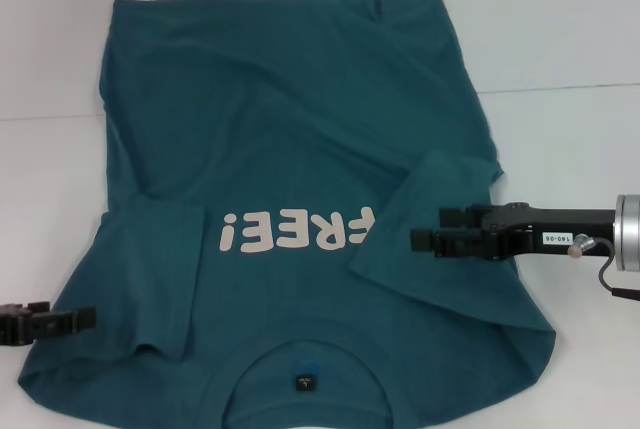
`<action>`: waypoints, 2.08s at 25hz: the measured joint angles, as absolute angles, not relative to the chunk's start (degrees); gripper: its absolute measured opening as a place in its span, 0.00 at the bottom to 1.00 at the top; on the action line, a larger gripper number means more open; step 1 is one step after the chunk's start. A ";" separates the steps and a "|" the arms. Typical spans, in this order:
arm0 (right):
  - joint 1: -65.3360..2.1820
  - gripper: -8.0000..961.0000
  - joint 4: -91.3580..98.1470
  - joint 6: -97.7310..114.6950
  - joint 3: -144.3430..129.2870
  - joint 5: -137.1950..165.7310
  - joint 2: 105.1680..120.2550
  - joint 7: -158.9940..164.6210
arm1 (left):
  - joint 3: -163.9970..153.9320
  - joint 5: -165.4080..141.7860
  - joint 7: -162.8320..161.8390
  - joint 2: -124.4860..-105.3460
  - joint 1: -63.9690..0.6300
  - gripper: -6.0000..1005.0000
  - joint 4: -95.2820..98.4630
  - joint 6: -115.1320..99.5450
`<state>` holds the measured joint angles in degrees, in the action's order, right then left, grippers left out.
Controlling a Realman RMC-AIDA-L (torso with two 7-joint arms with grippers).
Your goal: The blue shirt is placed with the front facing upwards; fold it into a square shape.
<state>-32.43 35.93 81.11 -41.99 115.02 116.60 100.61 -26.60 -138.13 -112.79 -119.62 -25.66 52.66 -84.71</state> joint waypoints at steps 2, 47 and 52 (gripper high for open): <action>-32.43 0.96 35.92 81.11 -42.06 115.04 116.60 100.62 | -26.51 -138.84 -113.11 -119.61 -25.71 0.88 52.89 -84.61; -32.52 0.96 35.77 80.24 -41.57 114.78 116.88 100.76 | -27.91 -141.95 -113.33 -120.06 -25.55 0.88 51.68 -81.99; -32.51 0.96 35.77 80.25 -41.57 114.78 116.89 100.87 | -28.02 -141.93 -113.22 -120.05 -26.06 0.88 51.69 -84.82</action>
